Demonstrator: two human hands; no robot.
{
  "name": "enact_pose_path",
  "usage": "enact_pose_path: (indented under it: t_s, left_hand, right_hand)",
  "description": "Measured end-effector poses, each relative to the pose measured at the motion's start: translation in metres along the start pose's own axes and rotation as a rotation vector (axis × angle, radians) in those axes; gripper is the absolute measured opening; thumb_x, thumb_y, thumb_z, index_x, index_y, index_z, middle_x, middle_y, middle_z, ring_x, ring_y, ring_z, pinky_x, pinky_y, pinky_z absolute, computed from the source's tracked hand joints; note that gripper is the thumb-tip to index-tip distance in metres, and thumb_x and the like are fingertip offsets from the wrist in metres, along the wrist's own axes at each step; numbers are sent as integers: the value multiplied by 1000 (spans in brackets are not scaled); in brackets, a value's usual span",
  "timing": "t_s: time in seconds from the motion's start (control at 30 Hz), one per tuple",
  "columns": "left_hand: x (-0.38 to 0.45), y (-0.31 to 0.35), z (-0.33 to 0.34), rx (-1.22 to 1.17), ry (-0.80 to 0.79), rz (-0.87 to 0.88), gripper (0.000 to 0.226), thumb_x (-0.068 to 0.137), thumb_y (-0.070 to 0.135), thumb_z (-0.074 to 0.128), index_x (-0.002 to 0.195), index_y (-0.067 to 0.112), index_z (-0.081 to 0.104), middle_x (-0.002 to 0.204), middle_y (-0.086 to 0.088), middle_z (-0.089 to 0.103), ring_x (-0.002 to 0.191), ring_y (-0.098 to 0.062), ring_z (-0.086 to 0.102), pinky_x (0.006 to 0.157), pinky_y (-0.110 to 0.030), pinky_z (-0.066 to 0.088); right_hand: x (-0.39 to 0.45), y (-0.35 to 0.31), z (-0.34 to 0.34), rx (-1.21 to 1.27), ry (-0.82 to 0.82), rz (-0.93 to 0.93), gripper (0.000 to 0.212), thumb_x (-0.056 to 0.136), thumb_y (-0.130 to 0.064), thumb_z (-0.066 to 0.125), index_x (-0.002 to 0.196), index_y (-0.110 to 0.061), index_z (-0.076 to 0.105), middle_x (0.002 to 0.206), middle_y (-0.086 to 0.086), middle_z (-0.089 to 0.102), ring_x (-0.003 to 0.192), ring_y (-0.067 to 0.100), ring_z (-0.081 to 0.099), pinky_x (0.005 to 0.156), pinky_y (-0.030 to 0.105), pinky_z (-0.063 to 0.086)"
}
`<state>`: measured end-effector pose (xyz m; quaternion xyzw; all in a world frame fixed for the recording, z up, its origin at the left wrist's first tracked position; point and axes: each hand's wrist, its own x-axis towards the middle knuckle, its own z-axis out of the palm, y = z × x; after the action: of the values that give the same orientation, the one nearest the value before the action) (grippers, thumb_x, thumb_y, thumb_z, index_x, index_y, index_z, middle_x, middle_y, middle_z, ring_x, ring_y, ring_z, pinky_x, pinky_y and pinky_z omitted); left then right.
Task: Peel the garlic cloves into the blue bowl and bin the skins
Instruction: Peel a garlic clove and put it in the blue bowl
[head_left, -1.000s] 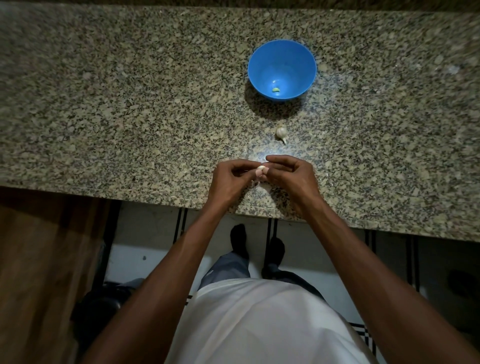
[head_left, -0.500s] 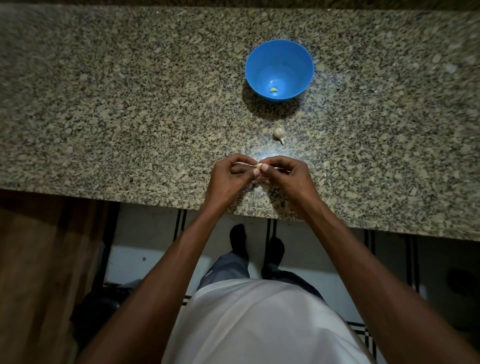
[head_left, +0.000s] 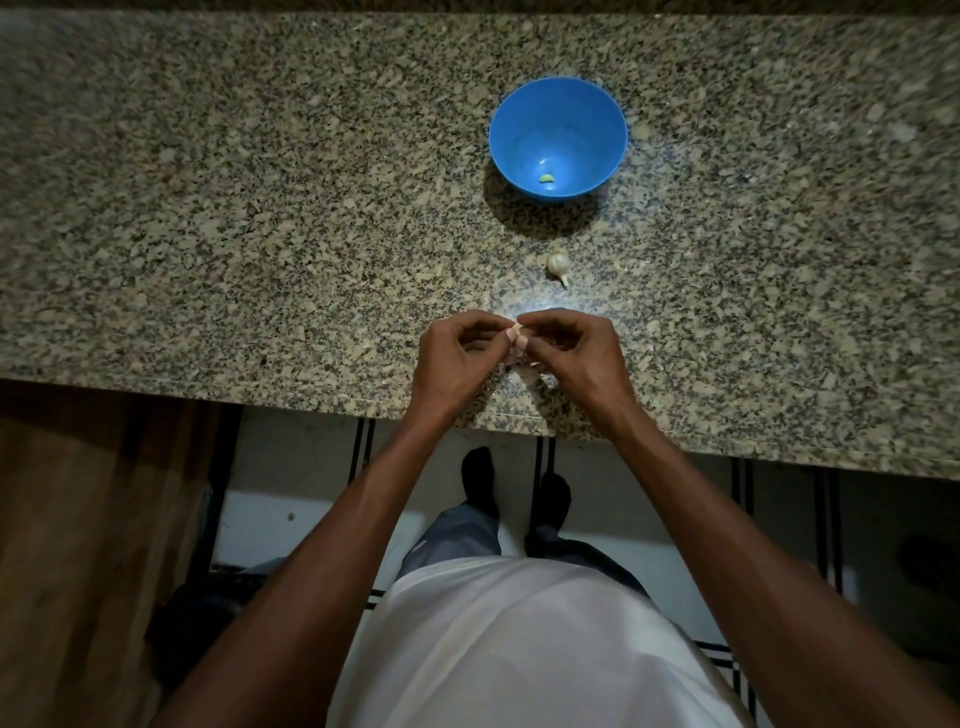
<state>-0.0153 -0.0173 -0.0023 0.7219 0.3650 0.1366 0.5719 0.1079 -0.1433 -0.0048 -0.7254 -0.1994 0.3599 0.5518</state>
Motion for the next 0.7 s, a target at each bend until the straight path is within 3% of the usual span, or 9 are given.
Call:
enact_pose_path:
  t_s: [0.23,0.37,0.57,0.7]
  left_hand:
    - [3,2,-2,208,-32,56,14,87,17,81,100,12,81,87,4,78,78,-4,75,74,-26,64]
    - [4,6,-4,207,-44,30,15,84,18,85,97,12,82,85,1,79,74,-3,75,69,-21,62]
    - [6,6,1,64,24,-90,12,80,12,86,92,10,82,81,-4,80,76,-17,79,72,-43,67]
    - [6,6,4,-69,45,-149,16,80,9,88,93,6,80,82,-10,79,76,-25,79,74,-42,66]
  right_hand:
    - [-1,-10,-5,-305,-38,-169,37,90,-5,77,125,-12,66,94,-4,77,78,-1,73,67,13,56]
    - [0,-10,-5,-333,-52,-190,40,90,-4,78,127,-12,64,94,-3,77,79,-2,72,67,11,55]
    - [1,-6,0,-260,-15,-156,39,91,-6,79,126,-13,64,95,-3,77,78,2,73,66,16,57]
    - [2,-4,-2,-118,-10,-71,39,90,-7,80,126,-15,67,94,-2,78,85,6,76,73,20,60]
